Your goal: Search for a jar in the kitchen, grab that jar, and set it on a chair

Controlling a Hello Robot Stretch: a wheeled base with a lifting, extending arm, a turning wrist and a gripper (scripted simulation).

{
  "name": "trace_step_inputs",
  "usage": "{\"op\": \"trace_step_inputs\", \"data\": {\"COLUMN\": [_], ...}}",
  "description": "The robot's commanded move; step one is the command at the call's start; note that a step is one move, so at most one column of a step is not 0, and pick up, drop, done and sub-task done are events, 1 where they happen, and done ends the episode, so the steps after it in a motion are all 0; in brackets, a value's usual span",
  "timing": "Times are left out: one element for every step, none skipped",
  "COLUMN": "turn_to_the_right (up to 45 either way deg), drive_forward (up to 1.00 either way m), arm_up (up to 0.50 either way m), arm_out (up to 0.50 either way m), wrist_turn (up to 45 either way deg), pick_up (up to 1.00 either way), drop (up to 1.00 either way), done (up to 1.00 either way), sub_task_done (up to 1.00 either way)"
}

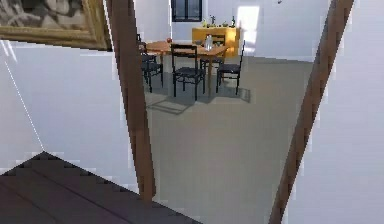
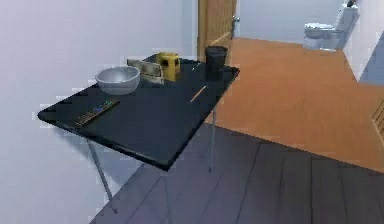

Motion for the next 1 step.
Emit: {"op": "trace_step_inputs", "data": {"turn_to_the_right": [-3.0], "drive_forward": [0.00], "arm_up": [0.00], "arm_out": [0.00], "wrist_turn": [0.0], "pick_up": [0.00], "drop": [0.00], "done": [0.00], "sub_task_done": [0.00]}}
